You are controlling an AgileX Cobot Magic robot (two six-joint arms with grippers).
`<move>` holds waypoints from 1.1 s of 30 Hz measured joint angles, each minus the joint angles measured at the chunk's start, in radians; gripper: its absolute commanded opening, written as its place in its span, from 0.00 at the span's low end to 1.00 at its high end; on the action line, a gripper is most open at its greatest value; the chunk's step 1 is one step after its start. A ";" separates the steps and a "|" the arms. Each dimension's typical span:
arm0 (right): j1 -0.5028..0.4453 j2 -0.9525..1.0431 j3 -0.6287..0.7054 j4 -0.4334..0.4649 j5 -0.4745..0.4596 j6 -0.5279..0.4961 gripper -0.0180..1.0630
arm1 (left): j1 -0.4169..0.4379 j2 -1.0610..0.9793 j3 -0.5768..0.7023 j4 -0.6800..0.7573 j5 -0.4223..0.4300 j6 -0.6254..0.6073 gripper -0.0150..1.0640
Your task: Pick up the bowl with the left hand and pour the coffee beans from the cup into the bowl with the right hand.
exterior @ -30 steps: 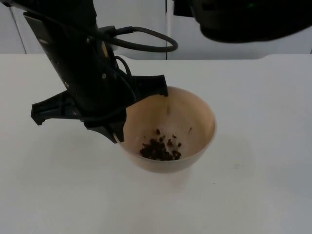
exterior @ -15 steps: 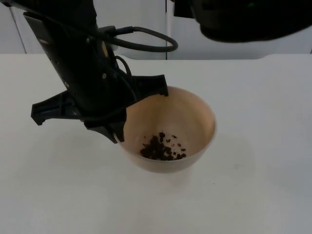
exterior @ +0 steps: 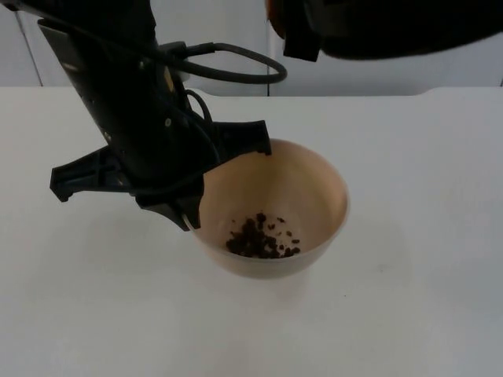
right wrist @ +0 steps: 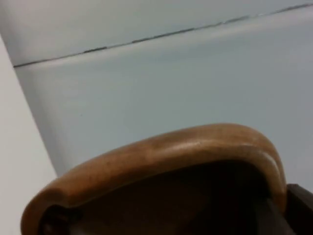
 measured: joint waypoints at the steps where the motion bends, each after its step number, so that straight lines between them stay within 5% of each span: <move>1: -0.011 -0.005 0.000 0.021 0.000 0.005 0.02 | 0.000 0.000 0.000 0.000 0.000 0.000 0.01; 33: -0.197 -0.152 0.000 0.619 -0.090 -0.016 0.02 | 0.000 0.000 0.000 0.000 -0.006 0.000 0.01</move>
